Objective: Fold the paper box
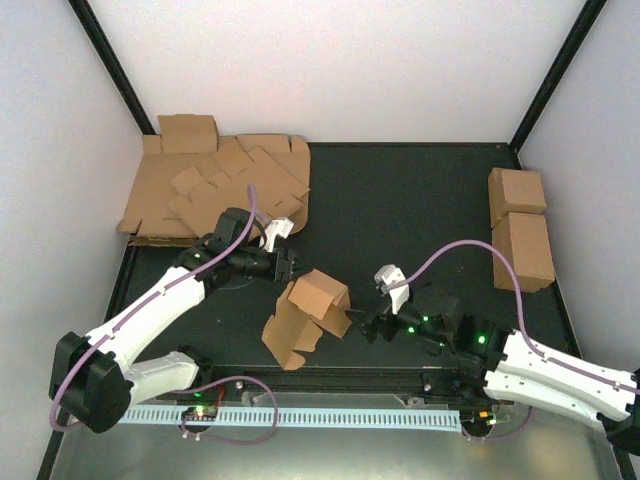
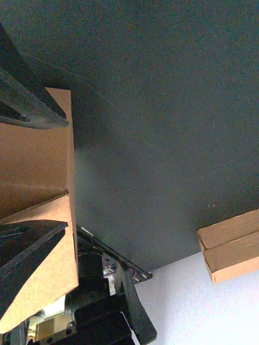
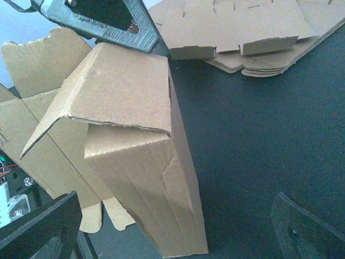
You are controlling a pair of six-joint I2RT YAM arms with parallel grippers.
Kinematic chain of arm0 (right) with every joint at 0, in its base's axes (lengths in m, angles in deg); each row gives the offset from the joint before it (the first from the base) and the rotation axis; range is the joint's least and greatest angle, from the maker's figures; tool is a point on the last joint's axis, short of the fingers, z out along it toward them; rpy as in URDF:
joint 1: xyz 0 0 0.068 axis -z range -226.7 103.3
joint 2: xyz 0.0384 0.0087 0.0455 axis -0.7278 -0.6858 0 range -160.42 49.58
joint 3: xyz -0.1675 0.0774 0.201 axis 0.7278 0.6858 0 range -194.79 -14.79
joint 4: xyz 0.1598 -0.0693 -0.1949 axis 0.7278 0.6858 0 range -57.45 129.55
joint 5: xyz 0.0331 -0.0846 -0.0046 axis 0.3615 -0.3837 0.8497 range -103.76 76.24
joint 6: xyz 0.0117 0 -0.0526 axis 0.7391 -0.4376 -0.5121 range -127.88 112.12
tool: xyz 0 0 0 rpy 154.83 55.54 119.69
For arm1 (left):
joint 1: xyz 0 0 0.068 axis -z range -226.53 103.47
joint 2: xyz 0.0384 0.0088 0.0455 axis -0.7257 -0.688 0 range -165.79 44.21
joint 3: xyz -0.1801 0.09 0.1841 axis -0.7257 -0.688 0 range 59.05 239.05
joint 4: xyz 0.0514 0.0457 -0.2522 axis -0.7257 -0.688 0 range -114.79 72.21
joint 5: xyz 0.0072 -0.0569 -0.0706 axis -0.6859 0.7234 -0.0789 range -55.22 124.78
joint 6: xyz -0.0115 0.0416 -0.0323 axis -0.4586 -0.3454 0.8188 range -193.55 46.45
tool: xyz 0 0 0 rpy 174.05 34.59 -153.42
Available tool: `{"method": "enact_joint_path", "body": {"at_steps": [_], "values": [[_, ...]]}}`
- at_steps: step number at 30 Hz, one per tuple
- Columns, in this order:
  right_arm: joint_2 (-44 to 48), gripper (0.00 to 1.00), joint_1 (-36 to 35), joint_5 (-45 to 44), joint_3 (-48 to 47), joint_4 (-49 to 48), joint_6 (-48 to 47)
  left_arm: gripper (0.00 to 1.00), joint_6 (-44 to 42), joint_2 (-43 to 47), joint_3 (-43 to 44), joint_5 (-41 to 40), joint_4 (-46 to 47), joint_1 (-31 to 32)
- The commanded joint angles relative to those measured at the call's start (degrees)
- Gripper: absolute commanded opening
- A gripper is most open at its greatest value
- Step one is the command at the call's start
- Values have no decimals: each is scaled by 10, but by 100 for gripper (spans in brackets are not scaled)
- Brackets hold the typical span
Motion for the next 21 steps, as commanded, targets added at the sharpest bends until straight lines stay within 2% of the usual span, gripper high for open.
{"method": "enact_joint_path", "body": {"at_steps": [1, 10, 21], "values": [[33, 100, 3, -22, 3, 22, 4, 49, -2, -7, 4, -5, 7, 4], [80, 100, 3, -74, -41, 37, -20, 48, -4, -8, 7, -4, 3, 5], [-83, 99, 3, -22, -209, 75, -44, 48, -4, -5, 8, -7, 1, 6]]}}
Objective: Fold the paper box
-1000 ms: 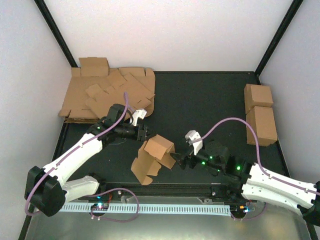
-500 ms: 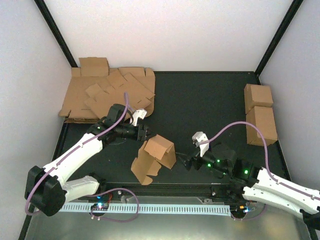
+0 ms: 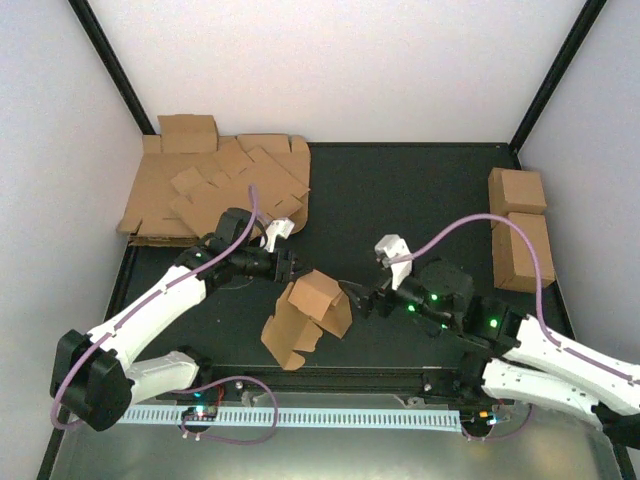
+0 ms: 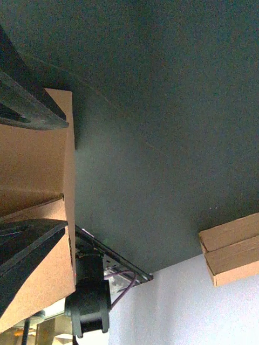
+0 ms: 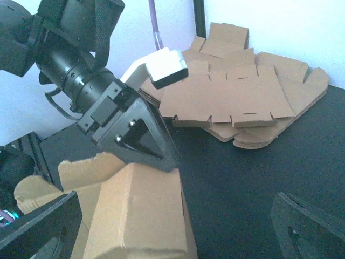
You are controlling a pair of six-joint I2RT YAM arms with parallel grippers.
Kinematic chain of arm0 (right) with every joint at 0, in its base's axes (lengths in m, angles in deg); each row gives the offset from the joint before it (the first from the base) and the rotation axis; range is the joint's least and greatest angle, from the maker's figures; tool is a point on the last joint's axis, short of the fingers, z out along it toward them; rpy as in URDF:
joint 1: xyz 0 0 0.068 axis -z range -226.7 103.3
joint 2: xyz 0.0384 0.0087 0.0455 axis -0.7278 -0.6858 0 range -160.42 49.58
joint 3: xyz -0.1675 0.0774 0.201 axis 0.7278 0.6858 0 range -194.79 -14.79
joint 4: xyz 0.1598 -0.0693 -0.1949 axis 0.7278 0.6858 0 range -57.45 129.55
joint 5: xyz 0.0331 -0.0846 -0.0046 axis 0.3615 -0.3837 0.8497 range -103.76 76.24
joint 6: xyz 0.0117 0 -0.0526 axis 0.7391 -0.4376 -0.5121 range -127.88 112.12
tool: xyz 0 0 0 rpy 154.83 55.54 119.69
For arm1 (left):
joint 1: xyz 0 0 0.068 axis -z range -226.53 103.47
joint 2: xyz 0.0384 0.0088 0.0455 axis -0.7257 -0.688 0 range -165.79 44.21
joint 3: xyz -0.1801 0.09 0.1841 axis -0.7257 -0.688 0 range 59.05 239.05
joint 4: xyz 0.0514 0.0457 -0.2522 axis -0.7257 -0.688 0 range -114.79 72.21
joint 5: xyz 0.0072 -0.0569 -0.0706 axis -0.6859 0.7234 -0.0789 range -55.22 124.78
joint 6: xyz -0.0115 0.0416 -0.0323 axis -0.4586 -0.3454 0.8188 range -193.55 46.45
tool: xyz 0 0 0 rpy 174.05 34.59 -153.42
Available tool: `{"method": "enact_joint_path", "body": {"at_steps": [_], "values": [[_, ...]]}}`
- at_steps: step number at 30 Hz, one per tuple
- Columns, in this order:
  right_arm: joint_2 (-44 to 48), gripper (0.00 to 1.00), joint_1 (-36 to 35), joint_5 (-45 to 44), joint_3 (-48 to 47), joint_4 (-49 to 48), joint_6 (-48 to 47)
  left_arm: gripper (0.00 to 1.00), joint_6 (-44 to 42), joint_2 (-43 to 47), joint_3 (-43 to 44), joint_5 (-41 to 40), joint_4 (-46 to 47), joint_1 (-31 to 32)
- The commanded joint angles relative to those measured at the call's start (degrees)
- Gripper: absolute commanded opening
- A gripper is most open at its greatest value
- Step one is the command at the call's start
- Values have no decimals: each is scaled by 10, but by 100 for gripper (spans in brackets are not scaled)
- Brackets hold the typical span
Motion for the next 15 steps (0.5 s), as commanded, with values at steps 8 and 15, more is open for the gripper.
{"method": "enact_joint_path", "body": {"at_steps": [8, 15], "values": [[-138, 99, 2, 31, -96, 36, 5, 47, -4, 3, 4, -7, 1, 6], [-205, 94, 2, 60, -122, 44, -2, 47, -4, 2, 4, -7, 3, 7]]}}
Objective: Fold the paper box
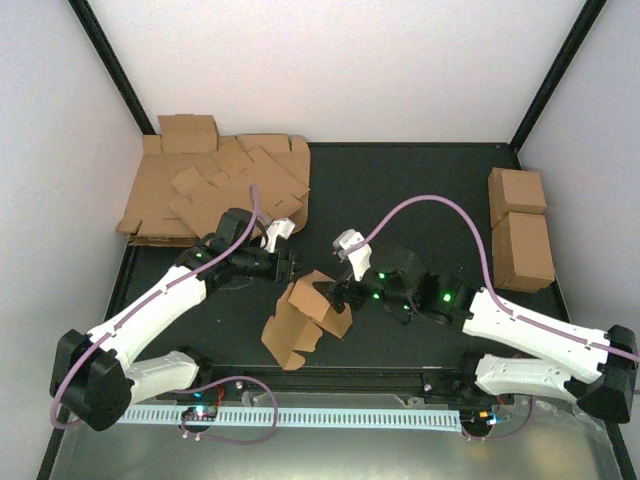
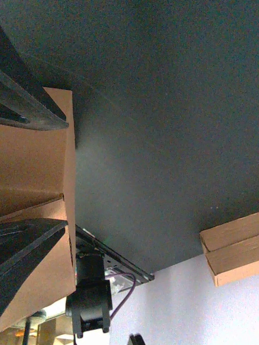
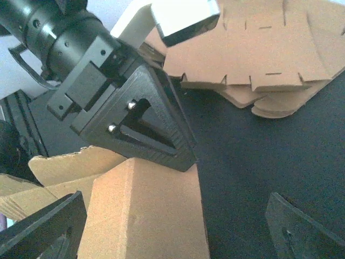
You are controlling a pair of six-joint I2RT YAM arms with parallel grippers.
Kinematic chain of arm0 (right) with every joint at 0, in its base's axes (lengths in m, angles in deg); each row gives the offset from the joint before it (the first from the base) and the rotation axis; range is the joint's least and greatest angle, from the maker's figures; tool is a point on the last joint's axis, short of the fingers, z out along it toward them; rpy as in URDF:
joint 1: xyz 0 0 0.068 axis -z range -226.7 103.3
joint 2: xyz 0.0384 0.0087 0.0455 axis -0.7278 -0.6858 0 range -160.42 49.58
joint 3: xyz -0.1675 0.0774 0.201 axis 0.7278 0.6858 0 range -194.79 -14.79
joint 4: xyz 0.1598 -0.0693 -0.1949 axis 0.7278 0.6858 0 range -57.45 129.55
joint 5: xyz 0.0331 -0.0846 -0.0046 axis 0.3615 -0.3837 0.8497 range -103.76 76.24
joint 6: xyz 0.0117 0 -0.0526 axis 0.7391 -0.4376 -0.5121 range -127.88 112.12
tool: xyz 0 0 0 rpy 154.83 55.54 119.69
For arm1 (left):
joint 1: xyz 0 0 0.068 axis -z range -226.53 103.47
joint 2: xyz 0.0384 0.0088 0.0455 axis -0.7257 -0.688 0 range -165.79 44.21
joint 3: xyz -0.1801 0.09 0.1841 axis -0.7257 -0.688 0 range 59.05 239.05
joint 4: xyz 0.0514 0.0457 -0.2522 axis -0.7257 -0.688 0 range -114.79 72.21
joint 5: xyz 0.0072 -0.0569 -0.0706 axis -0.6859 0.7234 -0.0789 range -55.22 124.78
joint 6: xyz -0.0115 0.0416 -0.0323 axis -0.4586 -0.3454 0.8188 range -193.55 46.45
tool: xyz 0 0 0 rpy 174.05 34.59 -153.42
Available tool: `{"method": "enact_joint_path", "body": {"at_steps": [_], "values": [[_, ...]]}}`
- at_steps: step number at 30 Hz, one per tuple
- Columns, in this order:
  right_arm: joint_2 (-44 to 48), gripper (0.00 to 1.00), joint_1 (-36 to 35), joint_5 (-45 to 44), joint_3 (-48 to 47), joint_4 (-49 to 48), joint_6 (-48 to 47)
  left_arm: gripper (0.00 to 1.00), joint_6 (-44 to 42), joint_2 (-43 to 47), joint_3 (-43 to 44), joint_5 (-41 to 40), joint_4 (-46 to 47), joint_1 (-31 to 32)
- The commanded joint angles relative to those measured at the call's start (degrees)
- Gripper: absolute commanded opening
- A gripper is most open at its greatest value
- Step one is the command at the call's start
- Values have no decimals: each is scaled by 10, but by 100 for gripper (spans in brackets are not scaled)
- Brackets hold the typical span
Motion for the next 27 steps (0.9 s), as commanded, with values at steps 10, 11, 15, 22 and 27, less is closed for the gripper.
{"method": "enact_joint_path", "body": {"at_steps": [10, 11, 15, 22, 27], "values": [[-66, 79, 3, 57, -16, 36, -33, 47, -2, 2, 3, -5, 2, 6], [-71, 79, 2, 54, -16, 43, -36, 47, -1, 2, 3, -5, 2, 6], [-81, 78, 2, 49, -10, 59, -48, 47, -1, 1, 4, -6, 2, 7], [-79, 73, 1, 47, -3, 73, -76, 47, 2, -2, 7, -6, 4, 10], [-79, 72, 0, 35, -9, 84, -103, 47, 0, -10, 11, -3, 4, 15]]}}
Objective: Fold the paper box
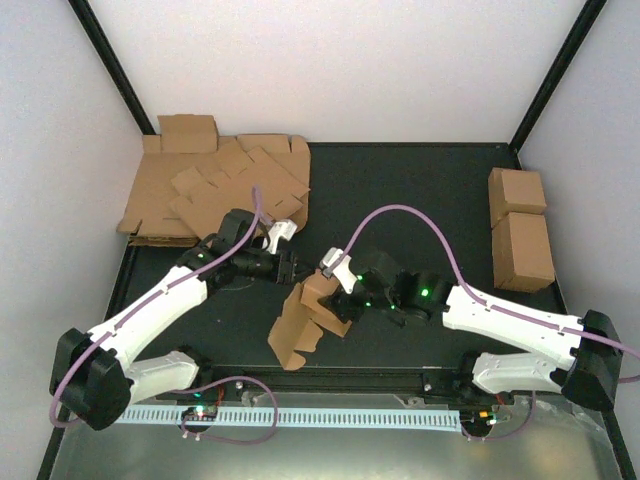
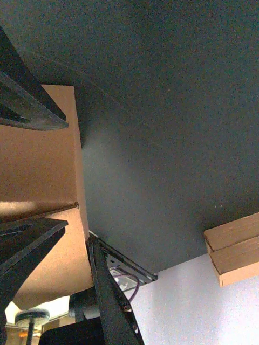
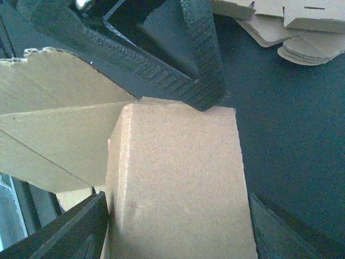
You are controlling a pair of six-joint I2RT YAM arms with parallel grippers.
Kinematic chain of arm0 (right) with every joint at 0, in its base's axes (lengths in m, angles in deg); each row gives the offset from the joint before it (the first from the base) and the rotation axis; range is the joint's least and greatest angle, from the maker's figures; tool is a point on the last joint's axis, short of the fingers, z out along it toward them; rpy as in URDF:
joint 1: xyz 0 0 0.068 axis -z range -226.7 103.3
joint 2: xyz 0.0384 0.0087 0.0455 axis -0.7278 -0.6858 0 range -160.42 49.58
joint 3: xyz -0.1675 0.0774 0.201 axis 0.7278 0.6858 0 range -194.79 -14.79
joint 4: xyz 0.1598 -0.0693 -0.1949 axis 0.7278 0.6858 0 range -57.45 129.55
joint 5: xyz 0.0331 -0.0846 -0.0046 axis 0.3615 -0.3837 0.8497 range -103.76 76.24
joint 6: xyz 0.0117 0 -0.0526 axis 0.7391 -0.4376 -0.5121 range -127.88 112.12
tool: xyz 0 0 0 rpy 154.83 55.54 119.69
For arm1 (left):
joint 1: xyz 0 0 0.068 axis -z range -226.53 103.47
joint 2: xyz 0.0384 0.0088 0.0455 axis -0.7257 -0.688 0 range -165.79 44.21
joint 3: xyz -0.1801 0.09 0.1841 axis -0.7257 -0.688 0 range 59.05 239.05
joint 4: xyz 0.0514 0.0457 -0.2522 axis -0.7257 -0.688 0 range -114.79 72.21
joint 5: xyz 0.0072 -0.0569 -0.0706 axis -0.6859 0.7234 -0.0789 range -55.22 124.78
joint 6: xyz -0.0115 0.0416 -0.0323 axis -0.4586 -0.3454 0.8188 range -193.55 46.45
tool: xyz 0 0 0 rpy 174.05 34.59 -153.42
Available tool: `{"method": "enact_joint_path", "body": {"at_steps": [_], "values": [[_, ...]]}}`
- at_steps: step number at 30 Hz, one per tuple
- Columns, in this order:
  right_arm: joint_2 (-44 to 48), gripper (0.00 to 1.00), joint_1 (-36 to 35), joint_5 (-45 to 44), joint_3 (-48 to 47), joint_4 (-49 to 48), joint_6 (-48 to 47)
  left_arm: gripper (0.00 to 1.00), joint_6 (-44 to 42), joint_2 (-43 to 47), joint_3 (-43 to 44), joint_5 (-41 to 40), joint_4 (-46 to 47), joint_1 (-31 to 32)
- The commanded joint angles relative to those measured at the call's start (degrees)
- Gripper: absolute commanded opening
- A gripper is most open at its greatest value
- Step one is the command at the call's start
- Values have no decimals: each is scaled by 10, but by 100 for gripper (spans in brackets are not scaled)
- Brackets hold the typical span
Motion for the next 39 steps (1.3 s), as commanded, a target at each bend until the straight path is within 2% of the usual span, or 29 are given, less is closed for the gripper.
{"method": "enact_joint_path", "body": {"at_steps": [1, 4, 9, 20, 28, 39], "values": [[4, 71, -1, -16, -3, 18, -38, 47, -1, -15, 12, 2, 3, 9], [-3, 66, -9, -35, -9, 28, -56, 47, -2, -24, 16, 2, 0, 13], [-21, 65, -30, -91, -19, 46, -83, 47, -2, -34, 18, 2, 2, 20], [-48, 54, -57, -189, -36, 57, -90, 47, 0, -34, 24, 2, 4, 23], [-28, 52, -57, -197, -22, 33, -72, 56, 11, -8, 38, 15, 6, 23], [-35, 52, -57, -185, -3, 2, -63, 48, 80, -11, -1, 89, 91, 28]]}}
